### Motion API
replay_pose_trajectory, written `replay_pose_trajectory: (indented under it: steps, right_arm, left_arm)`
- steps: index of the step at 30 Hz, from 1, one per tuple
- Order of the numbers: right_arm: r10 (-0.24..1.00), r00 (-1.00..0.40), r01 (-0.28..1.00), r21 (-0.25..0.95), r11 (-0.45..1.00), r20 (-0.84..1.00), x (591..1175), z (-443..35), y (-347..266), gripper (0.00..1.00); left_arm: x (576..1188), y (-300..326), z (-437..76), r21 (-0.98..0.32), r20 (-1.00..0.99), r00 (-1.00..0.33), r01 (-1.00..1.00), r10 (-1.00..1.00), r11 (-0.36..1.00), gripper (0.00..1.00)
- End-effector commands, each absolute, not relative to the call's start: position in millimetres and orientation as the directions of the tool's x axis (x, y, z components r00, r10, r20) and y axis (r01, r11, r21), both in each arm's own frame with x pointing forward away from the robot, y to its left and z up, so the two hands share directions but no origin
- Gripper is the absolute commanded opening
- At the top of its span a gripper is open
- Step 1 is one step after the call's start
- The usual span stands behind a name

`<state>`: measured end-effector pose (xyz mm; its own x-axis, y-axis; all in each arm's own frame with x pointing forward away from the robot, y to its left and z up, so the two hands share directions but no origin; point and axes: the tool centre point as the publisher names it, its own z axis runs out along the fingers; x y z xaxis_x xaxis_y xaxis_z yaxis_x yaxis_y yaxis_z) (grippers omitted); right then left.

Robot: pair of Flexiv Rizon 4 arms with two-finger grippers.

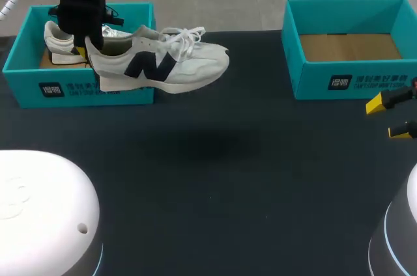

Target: Take the shoe out of the shoebox, open the shoe tongue, remove and reinsert the insole, then place the shoe into the shoebox

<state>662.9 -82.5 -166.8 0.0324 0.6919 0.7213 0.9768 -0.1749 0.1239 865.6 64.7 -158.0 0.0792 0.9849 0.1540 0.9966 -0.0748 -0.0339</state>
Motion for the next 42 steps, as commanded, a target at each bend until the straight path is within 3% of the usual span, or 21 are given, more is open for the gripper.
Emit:
replay_pose_trajectory:
  steps: [1,11,20,28,42]
  right_arm:
    - [0.693,0.035,0.966,0.154,-0.208,0.72,652.8,-166.1,-82.5,1.0]
    - [0.693,0.035,0.966,0.154,-0.208,0.72,652.8,-166.1,-82.5,1.0]
    - [0.693,0.035,0.966,0.154,-0.208,0.72,652.8,-166.1,-82.5,1.0]
    - [0.693,0.035,0.966,0.154,-0.208,0.72,652.8,-166.1,-82.5,1.0]
    - [0.693,0.035,0.966,0.154,-0.208,0.72,652.8,-166.1,-82.5,1.0]
  left_arm:
    - [852.1,43.8,-161.1,-0.029,0.178,0.132,0.991,0.975,-0.129,0.0]
    - [838.3,6.7,-176.2,0.001,0.196,0.233,0.971,0.953,-0.238,0.0]
    - [829.1,-27.6,-205.1,-0.055,0.182,0.326,0.945,0.928,-0.321,0.0]
    - [820.5,-50.0,-225.8,-0.055,0.222,0.341,0.94,0.913,-0.337,0.0]
    - [817.0,-75.8,-274.1,0.062,0.25,0.338,0.93,0.908,-0.363,0.0]
